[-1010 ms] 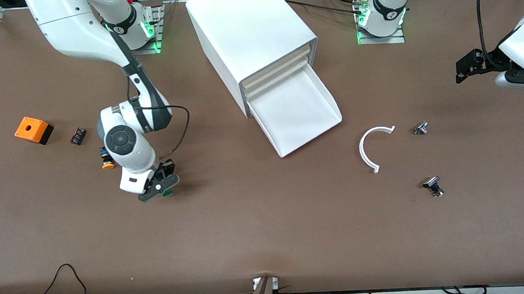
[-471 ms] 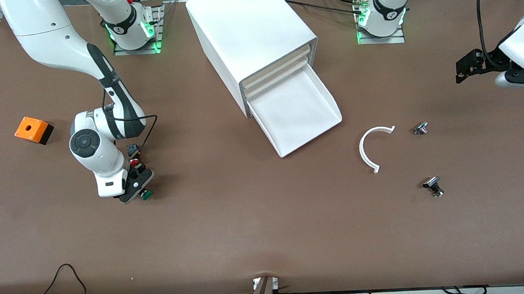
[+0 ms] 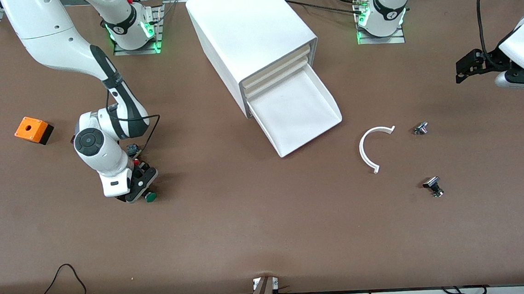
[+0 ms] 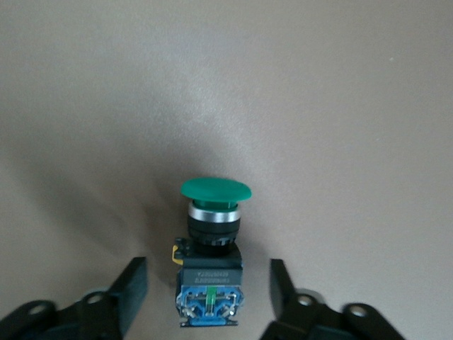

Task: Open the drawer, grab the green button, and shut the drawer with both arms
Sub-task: 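Lower the green button onto the table and open the right gripper, then withdraw the right gripper while the left gripper reaches toward the drawer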

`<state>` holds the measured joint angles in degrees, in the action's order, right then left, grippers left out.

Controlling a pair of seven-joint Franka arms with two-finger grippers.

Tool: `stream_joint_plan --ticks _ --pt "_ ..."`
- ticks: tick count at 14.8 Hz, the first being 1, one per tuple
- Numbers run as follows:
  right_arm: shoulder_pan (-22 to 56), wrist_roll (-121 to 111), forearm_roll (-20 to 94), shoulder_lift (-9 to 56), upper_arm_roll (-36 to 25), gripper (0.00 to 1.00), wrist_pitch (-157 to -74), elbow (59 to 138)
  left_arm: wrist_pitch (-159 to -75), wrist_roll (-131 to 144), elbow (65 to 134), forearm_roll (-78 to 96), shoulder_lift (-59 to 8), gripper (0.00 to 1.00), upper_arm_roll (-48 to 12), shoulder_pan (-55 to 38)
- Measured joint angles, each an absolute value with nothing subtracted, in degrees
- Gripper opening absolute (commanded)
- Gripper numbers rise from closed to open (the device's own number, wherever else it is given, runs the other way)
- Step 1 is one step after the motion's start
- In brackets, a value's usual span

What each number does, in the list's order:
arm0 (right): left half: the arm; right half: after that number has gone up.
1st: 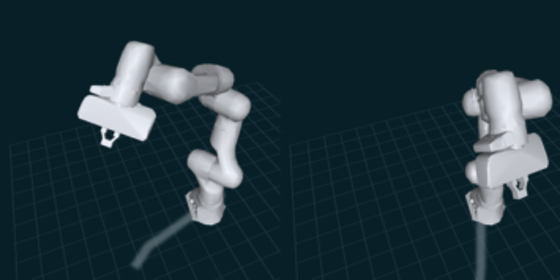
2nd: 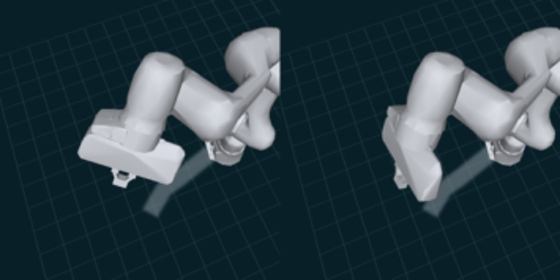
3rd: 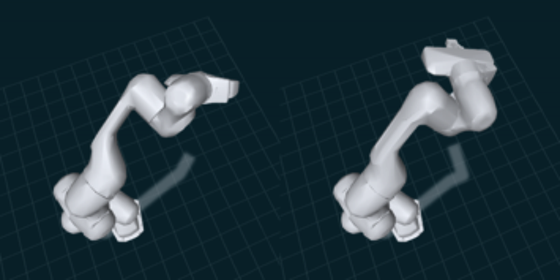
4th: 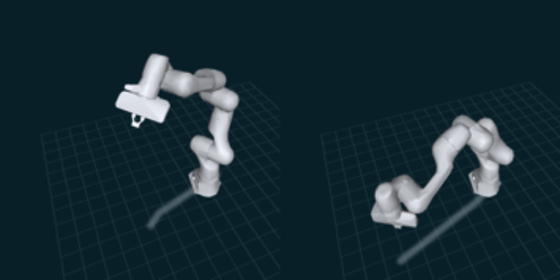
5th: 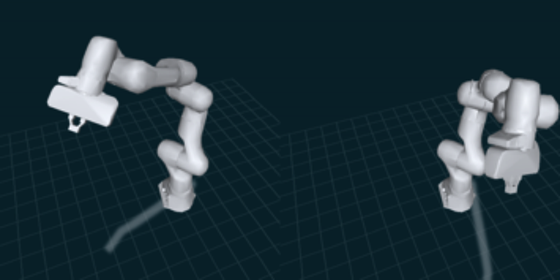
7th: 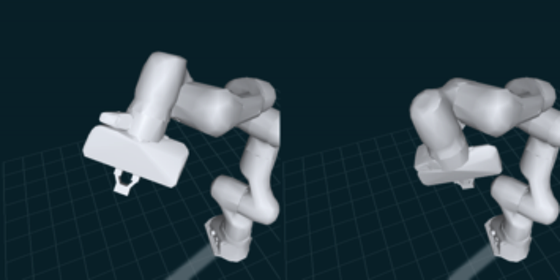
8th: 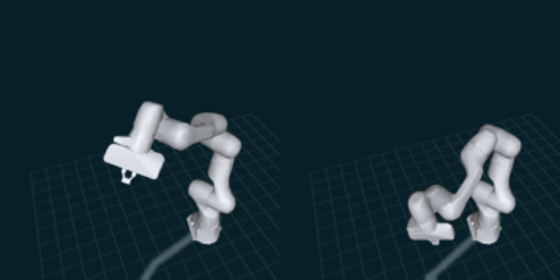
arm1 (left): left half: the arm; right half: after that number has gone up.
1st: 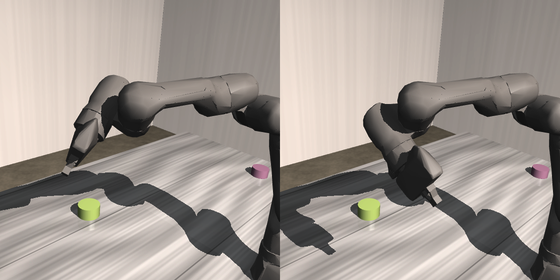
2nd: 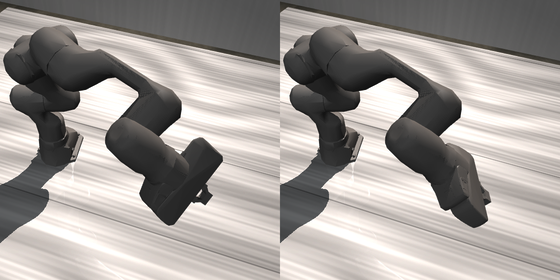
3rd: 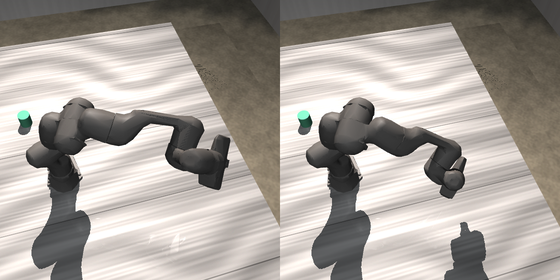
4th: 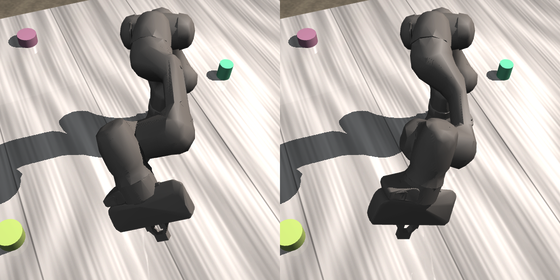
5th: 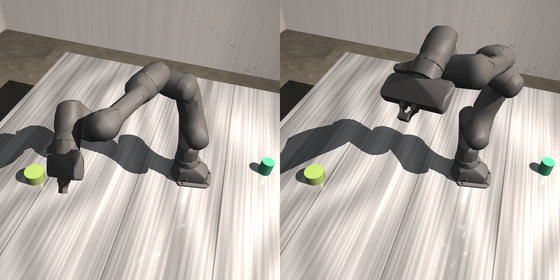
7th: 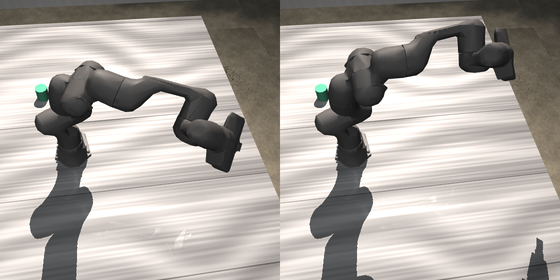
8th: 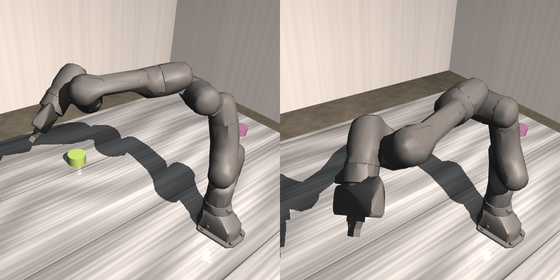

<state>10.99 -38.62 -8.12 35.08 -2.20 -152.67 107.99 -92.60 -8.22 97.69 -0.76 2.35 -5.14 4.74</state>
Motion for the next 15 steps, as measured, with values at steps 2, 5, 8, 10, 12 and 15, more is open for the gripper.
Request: stream_joint_plan --ticks 2,5,8,10,12,15 --pt "11.0 -38.6 -6.8 34.5 -1.7 1.0 -152.9 107.4 -92.6 -8.2 97.7 -0.8 2.3 1.0 -5.1 4.7" --pt "11.0 -38.6 -5.6 32.2 -0.6 1.0 -152.7 106.2 -92.6 -8.2 97.7 -0.8 2.3 1.0 -5.1 4.7" --pt "11.0 -38.5 -2.1 28.9 0.1 1.0 -147.8 105.8 -92.6 -8.2 97.7 -0.8 2.3 1.0 -5.0 4.7" --pt "11.0 -38.6 2.0 26.6 0.1 1.0 -142.4 104.6 -92.6 -8.2 97.5 -0.8 2.1 1.0 -4.7 4.8" --pt "11.0 -38.6 4.9 24.3 0.0 1.0 -136.3 102.7 -92.6 -8.2 96.7 -0.8 1.5 1.0 -4.7 4.7" --pt "10.9 -36.6 6.7 21.1 -0.4 1.0 -126.8 99.5 -91.9 -8.2 94.6 -0.8 0.2 1.0 -4.8 4.7"
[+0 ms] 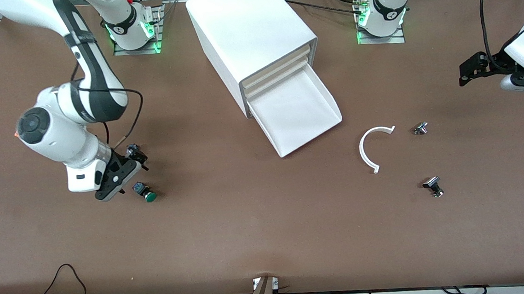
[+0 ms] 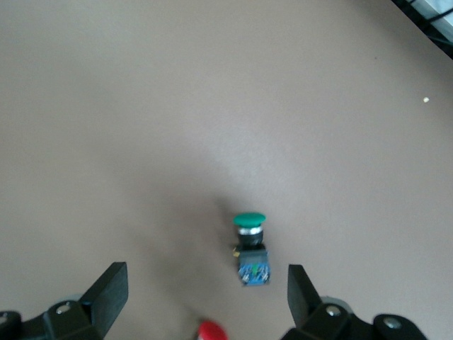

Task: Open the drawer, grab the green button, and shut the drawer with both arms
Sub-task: 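Withdraw the right gripper while the left gripper reaches toward the drawer, then push the open drawer shut into the cabinet with the left gripper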

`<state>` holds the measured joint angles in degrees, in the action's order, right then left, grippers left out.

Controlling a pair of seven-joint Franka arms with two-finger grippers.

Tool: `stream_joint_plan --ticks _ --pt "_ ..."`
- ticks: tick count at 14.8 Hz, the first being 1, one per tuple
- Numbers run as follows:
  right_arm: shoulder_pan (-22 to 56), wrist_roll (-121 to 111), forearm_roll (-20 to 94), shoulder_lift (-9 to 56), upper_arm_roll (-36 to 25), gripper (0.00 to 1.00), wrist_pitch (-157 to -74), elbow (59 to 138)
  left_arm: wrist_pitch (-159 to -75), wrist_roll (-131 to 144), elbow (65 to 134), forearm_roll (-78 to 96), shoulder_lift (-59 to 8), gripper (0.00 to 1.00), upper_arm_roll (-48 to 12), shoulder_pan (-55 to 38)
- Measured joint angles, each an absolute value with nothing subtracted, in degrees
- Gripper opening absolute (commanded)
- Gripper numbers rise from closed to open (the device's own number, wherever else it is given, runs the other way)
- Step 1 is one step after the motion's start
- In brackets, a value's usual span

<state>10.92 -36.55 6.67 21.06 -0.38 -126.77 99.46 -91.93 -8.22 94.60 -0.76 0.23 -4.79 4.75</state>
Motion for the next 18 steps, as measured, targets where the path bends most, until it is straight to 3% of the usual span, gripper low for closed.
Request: stream_joint_plan --ticks 7,13,18 --pt "10.2 -31.0 6.8 18.3 -3.2 1.0 -102.1 84.3 -91.3 -8.3 93.2 -1.4 -2.7 1.0 -5.2 4.2" --pt "5.7 -13.4 6.7 14.6 -3.6 1.0 -87.5 82.3 -95.7 -9.5 92.2 -7.9 -12.0 1.0 -6.0 3.6" --pt "3.5 -11.1 1.8 13.8 -4.7 1.0 -91.4 84.4 -95.5 0.5 92.6 1.2 -15.0 1.0 -5.8 4.0"
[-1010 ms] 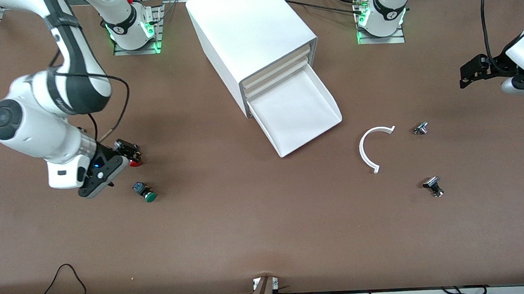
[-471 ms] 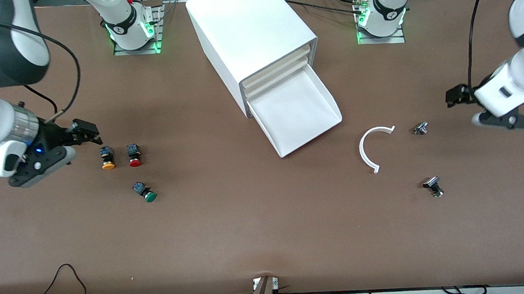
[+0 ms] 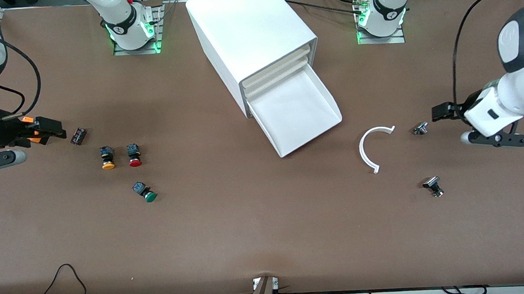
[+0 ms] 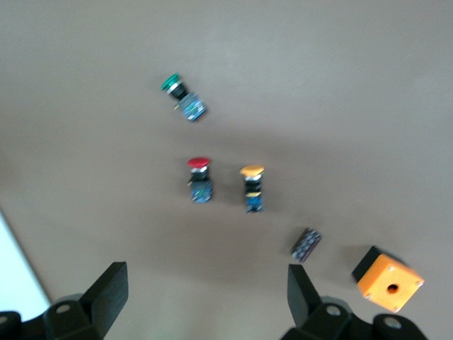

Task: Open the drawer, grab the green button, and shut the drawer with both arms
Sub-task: 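Push the open drawer shut into the cabinet with the left gripper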

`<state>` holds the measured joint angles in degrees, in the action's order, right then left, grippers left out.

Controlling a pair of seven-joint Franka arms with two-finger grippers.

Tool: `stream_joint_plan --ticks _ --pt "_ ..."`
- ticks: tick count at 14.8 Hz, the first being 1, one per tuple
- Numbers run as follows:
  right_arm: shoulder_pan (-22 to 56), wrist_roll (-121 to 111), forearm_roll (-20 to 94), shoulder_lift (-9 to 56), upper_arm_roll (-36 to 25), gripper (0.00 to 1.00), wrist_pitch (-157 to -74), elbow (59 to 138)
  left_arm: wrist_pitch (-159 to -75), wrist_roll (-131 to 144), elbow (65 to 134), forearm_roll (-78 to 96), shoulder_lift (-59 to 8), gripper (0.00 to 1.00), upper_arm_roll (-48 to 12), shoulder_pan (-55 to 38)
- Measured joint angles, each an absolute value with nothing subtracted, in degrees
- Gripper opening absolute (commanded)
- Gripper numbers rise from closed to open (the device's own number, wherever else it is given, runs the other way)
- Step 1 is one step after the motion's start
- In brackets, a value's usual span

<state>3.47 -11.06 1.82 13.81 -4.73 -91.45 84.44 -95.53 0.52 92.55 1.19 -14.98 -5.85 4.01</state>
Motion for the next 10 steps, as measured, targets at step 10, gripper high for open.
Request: stream_joint_plan --ticks 10 --pt "3.1 2.0 -0.4 12.8 -4.8 1.0 -88.5 85.0 -127.2 46.8 100.2 2.6 -30.8 1.0 -8.4 -12.2"
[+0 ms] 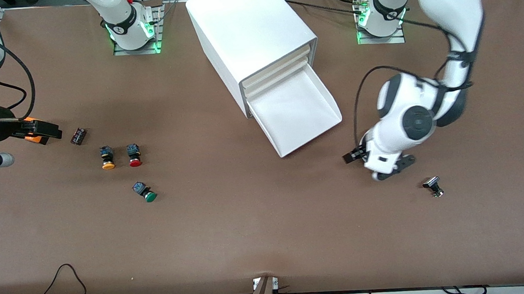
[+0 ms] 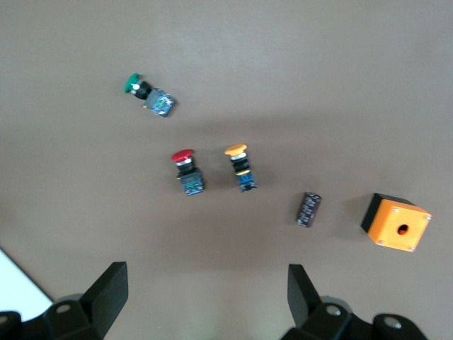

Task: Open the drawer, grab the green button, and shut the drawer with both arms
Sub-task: 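Push the open drawer shut into the cabinet with the left gripper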

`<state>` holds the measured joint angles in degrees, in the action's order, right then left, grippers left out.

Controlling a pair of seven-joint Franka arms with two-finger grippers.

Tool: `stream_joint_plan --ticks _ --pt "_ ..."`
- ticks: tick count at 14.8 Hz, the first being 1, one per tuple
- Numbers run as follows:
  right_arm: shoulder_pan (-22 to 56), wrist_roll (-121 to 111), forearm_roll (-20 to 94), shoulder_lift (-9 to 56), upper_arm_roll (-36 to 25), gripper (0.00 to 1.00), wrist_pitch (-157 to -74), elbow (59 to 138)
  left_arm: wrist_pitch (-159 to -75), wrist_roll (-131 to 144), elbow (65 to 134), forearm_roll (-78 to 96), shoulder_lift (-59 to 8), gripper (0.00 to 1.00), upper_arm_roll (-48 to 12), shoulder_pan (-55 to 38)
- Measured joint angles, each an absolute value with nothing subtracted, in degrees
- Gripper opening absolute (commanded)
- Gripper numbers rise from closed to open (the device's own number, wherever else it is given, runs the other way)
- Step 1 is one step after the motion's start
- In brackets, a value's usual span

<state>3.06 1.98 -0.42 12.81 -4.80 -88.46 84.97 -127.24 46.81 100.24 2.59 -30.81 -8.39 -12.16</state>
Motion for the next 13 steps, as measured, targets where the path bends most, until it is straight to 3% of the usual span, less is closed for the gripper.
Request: stream_joint_plan --ticks 4,10,13 --pt "3.0 0.3 -1.7 12.4 -4.8 1.0 -88.4 85.9 -138.6 53.0 105.1 2.6 -33.4 1.0 -8.4 -15.5" --pt "3.0 -0.3 -1.8 3.5 -5.3 1.0 -98.6 99.7 -138.9 58.3 109.3 2.6 -32.6 1.0 -11.1 -17.7" --pt "3.0 -0.3 -1.8 1.7 -5.3 1.0 -99.3 100.4 -137.8 60.4 112.0 3.2 -30.9 1.0 -14.2 -17.9"
